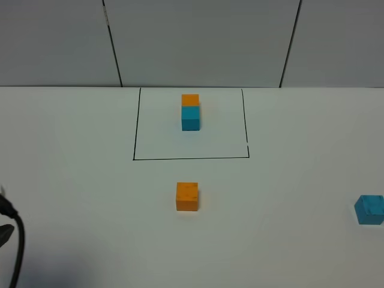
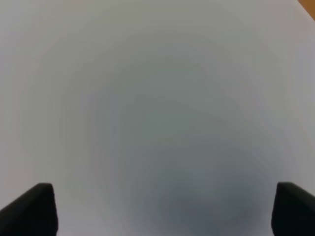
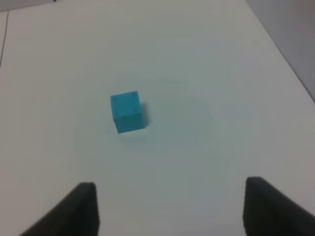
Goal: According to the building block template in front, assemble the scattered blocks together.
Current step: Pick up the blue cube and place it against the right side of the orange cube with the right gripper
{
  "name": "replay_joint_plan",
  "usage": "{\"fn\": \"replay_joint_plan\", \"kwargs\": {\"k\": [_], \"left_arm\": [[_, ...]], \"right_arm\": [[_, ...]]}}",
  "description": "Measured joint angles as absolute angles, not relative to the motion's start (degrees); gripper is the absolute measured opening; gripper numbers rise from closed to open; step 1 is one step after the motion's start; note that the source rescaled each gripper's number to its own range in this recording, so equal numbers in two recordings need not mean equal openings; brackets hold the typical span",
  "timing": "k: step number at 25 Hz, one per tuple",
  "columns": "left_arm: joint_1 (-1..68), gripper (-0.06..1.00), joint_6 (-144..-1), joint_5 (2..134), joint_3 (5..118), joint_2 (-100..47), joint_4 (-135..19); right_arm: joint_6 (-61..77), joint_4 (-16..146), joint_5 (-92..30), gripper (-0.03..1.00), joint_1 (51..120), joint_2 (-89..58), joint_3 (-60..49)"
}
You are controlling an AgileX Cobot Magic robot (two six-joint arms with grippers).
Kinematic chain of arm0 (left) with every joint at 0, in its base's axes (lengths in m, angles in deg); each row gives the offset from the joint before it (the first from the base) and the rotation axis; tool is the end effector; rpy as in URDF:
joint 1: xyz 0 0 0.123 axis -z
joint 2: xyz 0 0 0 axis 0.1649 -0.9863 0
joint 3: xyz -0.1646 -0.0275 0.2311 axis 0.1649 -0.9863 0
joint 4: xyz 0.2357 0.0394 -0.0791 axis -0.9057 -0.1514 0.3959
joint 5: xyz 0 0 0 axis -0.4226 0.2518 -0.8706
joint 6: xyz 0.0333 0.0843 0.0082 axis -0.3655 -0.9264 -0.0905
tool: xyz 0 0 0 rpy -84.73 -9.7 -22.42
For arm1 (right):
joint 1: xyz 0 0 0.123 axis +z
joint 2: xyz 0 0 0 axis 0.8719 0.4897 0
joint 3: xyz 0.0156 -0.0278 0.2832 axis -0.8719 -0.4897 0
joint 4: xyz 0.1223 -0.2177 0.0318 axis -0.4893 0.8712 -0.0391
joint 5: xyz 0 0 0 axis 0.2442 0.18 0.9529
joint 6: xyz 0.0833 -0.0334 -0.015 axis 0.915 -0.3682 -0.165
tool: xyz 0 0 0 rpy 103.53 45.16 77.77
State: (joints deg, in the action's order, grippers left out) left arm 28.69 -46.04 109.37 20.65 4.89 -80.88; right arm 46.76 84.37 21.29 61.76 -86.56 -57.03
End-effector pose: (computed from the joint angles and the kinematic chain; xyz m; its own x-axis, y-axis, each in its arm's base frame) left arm 0.1265 -0.0328 0.3095 -0.5610 0.4485 -0.6958 0.3925 0.8842 0.2535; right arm -0.0009 -0.0165 0.2786 -0.4583 0.1628 -0.8738 0.2227 0.9728 0.0645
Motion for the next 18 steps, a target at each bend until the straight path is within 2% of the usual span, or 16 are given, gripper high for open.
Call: {"fn": "replay_joint_plan", "kwargs": {"k": [8, 18], "left_arm": [[22.8, 0.96, -45.6, 117.0, 20.4, 15.6, -77.5], [21.4, 0.96, -44.8, 119.6, 11.7, 25.9, -72.2]], "right_arm": [[46.8, 84.4, 21.3, 0.58, 61.8, -86.6, -57.0], [46.8, 84.4, 21.3, 0.58, 61.8, -86.6, -57.0]]}}
